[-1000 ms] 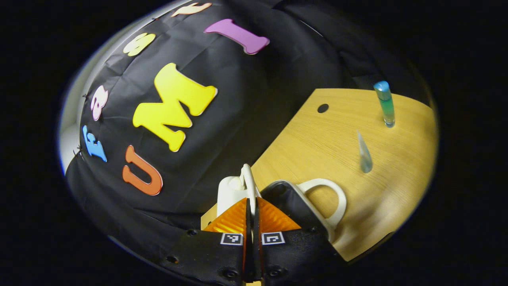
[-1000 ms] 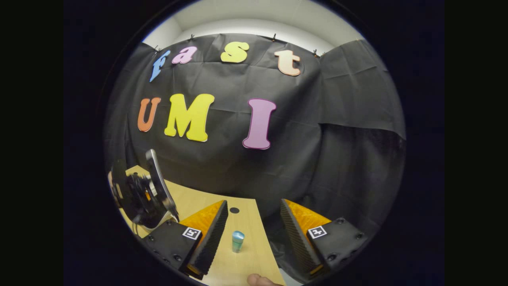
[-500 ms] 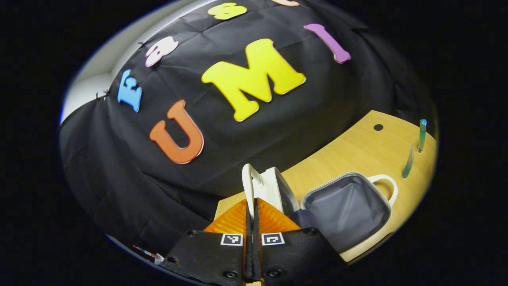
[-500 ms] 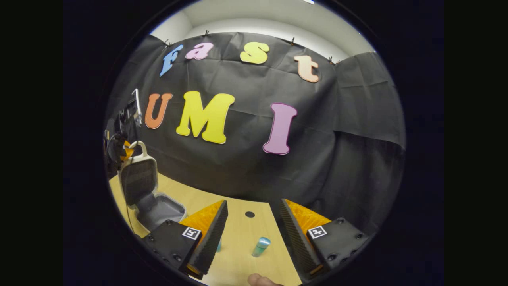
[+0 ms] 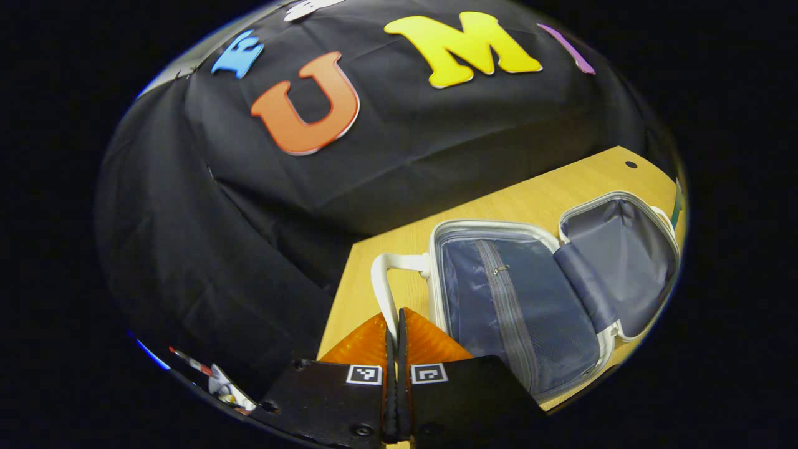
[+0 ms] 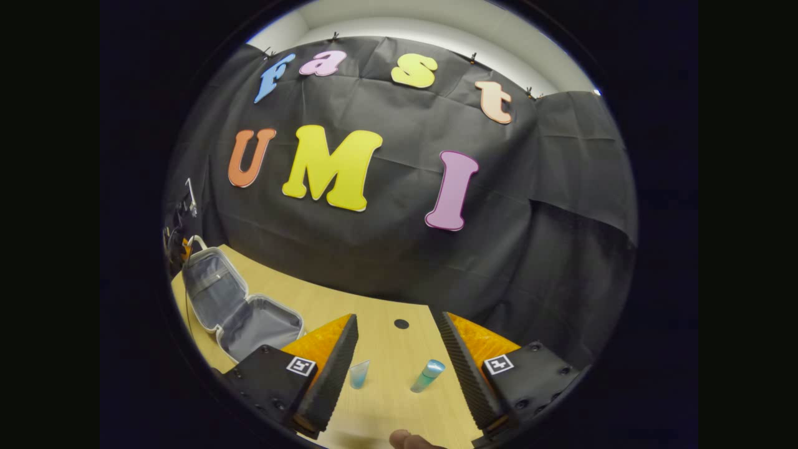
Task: First open the suitcase, pack the skin care products into it, and then close the suitcase.
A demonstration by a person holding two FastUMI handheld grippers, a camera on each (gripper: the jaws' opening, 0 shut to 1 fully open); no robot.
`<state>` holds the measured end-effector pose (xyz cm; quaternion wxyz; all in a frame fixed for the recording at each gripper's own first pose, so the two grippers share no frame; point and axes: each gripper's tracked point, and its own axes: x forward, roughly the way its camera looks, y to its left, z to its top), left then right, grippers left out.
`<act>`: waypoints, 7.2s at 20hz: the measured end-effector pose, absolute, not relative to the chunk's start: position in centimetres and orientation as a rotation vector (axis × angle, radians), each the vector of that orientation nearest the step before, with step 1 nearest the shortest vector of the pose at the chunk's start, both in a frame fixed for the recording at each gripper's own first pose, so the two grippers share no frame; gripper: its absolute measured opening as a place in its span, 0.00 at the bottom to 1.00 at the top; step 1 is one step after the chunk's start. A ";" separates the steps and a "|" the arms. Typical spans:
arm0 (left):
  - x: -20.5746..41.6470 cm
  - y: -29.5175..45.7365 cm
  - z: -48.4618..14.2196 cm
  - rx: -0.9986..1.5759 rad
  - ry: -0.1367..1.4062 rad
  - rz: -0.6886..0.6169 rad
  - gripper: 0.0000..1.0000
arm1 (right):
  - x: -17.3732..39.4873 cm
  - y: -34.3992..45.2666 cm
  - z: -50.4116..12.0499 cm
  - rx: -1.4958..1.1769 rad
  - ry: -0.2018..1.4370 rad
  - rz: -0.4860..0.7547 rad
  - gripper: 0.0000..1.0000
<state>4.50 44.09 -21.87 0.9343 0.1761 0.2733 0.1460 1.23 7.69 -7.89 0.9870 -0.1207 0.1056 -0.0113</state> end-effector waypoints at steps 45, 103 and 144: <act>6.4 -12.0 -26.1 0.095 0.477 -0.468 0.98 | 1.9 -13.1 -17.2 -0.293 0.400 -0.025 0.79; 3.1 13.7 -27.7 0.010 0.690 -0.064 0.43 | 3.0 4.1 -23.5 -0.078 0.517 0.103 0.34; -1.6 17.2 -13.4 0.067 0.308 0.058 0.96 | 5.1 29.3 -26.7 -0.014 0.704 0.455 0.34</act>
